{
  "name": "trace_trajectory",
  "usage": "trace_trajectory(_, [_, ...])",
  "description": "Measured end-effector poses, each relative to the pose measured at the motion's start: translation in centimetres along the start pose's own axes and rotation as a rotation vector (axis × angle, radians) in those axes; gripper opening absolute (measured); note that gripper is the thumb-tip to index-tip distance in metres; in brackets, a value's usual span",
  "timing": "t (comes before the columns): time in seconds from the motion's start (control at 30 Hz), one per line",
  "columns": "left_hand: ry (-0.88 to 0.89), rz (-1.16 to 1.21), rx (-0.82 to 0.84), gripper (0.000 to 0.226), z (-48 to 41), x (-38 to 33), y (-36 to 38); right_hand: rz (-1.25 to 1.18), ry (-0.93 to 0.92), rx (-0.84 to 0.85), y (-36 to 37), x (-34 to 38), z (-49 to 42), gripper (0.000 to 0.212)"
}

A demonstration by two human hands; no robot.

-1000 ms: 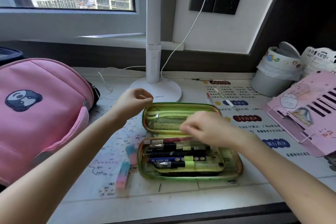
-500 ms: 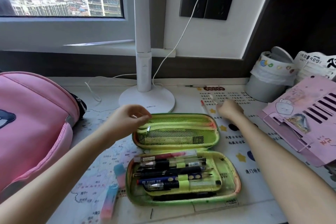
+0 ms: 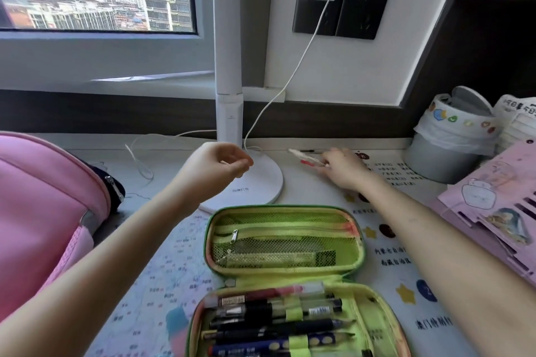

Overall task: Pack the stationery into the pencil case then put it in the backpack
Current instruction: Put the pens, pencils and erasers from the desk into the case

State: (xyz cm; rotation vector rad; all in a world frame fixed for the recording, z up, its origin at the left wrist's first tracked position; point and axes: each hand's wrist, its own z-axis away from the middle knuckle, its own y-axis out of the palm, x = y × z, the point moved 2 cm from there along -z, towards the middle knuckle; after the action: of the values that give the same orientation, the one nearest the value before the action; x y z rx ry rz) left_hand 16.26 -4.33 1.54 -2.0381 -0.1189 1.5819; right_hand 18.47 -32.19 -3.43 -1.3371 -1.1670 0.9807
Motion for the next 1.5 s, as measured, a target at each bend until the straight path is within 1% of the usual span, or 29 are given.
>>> trace_trajectory(0.07, [0.004,0.005,-0.009,0.013,-1.0,0.0,-0.1,0.055,-0.151,-0.016,0.4,0.2,-1.8,0.026])
trace_trajectory(0.1, [0.006,0.004,-0.012,0.013,-1.5,0.0,0.0,0.079,-0.188,-0.011,0.8,0.2,-2.9,0.027])
trace_trajectory(0.23, [0.002,-0.007,-0.013,0.013,-2.8,0.5,0.3,0.119,-0.186,-0.017,2.3,0.3,-5.8,0.031])
trace_trajectory(0.37, [-0.022,0.001,0.000,0.014,-3.2,1.2,0.9,0.194,-0.204,-0.065,3.2,0.5,-6.3,0.034])
trace_trajectory(0.57, [-0.036,0.000,0.031,0.011,-2.1,1.0,1.9,0.261,-0.314,-0.128,2.6,0.2,-4.5,0.027])
trace_trajectory(0.7, [-0.020,-0.011,0.069,0.011,-0.9,0.3,2.0,0.363,-0.209,-0.109,2.4,-0.4,-2.6,0.024])
trace_trajectory(0.8, [-0.016,-0.020,0.082,0.011,0.2,-0.1,1.9,0.468,-0.125,-0.063,2.3,-0.8,-1.4,0.032])
trace_trajectory(0.9, [-0.021,-0.046,0.089,0.011,1.5,-0.3,1.5,0.491,-0.059,-0.033,1.9,-0.8,0.4,0.043])
trace_trajectory(0.97, [-0.020,-0.055,0.086,0.011,2.4,-0.4,1.2,0.445,-0.011,-0.054,1.1,-0.8,1.9,0.034])
trace_trajectory(1.03, [-0.015,-0.070,0.088,0.011,3.7,-0.2,0.8,0.353,0.053,-0.117,-0.6,-0.4,4.1,0.025])
trace_trajectory(1.1, [-0.014,-0.094,0.108,0.010,5.1,0.3,0.4,0.218,0.067,-0.214,-2.5,0.0,6.3,0.019])
trace_trajectory(1.13, [-0.020,-0.103,0.120,0.011,5.9,0.7,0.3,0.113,0.053,-0.242,-3.6,0.5,7.7,0.018])
trace_trajectory(1.2, [-0.059,-0.070,0.129,0.015,7.2,1.5,0.1,-0.138,-0.043,-0.208,-5.5,1.9,11.0,0.015])
trace_trajectory(1.27, [-0.115,0.016,0.116,0.016,8.3,2.3,-0.1,-0.269,-0.227,-0.081,-7.0,4.3,15.1,0.011])
trace_trajectory(1.3, [-0.135,0.052,0.101,0.018,8.9,2.5,-0.3,-0.262,-0.326,-0.016,-7.4,5.7,17.5,0.013])
trace_trajectory(1.37, [-0.150,0.105,0.080,0.020,10.0,3.0,-0.6,-0.186,-0.492,0.045,-6.9,8.4,21.7,0.011])
trace_trajectory(1.43, [-0.124,0.140,0.083,0.020,11.2,3.4,-0.7,-0.122,-0.627,0.015,-5.6,10.6,24.5,0.016])
trace_trajectory(1.5, [-0.077,0.150,0.104,0.020,12.4,3.7,-0.5,-0.036,-0.737,-0.078,-3.7,11.7,25.8,0.011])
